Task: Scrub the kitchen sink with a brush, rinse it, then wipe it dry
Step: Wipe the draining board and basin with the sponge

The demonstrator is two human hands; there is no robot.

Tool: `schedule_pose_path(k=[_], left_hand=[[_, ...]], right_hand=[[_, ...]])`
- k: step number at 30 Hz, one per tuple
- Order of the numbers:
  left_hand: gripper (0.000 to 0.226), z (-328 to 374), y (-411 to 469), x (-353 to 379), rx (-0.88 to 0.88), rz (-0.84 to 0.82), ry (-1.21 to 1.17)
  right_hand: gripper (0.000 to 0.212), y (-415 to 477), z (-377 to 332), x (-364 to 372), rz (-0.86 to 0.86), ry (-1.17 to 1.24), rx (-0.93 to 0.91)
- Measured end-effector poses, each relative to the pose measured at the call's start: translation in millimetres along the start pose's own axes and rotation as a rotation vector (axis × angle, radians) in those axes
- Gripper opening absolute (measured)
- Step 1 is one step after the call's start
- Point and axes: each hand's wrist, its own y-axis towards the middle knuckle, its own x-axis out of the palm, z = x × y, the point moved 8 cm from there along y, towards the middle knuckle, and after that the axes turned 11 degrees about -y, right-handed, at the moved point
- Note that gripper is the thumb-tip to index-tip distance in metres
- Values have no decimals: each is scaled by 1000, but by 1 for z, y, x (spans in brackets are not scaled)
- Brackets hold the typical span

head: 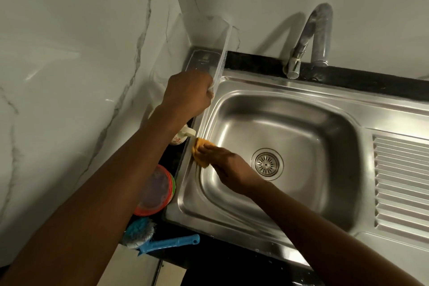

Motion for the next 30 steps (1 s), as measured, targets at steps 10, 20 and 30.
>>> schedule_pose_path(k=[10,20,30], left_hand=[[12,-9,-9,17,-32,2,-31],[33,-13,-30,15,-7,31,-63],[50,8,-97,-4,116,218,-123]], right_hand=[[44,-2,60,-81,232,173,489],[45,25,19,-19,159,-3,404],[55,-15,-36,29,21,-303,137]])
